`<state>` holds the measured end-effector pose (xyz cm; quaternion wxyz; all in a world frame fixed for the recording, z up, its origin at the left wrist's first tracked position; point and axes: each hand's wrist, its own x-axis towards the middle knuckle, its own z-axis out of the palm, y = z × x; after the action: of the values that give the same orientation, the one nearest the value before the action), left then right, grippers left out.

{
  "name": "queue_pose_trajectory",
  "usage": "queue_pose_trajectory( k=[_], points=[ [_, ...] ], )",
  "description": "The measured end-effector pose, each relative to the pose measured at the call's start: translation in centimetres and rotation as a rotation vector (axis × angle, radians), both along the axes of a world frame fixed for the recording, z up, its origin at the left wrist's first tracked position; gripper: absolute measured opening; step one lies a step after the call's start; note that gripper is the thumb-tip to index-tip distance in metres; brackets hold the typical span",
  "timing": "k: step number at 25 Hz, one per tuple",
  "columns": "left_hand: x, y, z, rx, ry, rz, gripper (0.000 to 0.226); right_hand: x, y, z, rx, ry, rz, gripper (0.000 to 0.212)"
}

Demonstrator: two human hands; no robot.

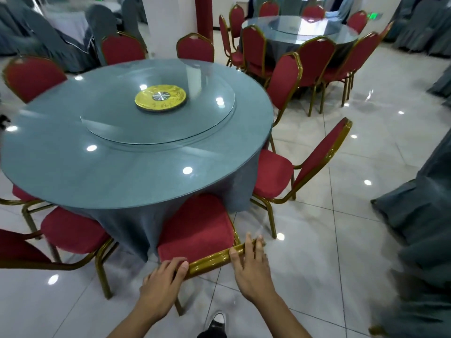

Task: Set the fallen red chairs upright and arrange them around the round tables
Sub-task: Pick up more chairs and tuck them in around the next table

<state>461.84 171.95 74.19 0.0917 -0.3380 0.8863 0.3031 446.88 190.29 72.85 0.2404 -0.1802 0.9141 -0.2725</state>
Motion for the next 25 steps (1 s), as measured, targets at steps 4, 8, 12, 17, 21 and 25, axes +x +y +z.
queue_pose_trajectory(
  k=[4,8,12,17,21,25],
  points=[
    [-5.3,3.5,1.5,-0.148,0.027,-0.071,0.069,-3.9,3.5,2.7,-0.005,0.056,0.094,0.049],
    [-13.7,6.8,2.8,-0.134,0.105,-0.223,0.052,-9.4,6.6,4.1,-0.063,0.076,0.017,0.044],
    [-23.3,10.3,2.5,-0.067,0.16,-0.301,0.051,-18.3,9.5,4.7,-0.05,0.129,-0.067,0.043],
    [-33.6,12.2,2.5,0.036,0.218,-0.253,0.031,-30.5,11.6,6.6,-0.05,0.17,-0.11,0.045],
    [-41.3,14.1,4.0,0.07,0.272,-0.264,0.028,-38.6,13.2,8.5,-0.065,0.231,-0.133,0.044],
    [-47.5,15.5,4.9,0.079,0.264,-0.249,0.029,-45.5,14.0,8.7,-0.064,0.223,-0.145,0.047]
  ],
)
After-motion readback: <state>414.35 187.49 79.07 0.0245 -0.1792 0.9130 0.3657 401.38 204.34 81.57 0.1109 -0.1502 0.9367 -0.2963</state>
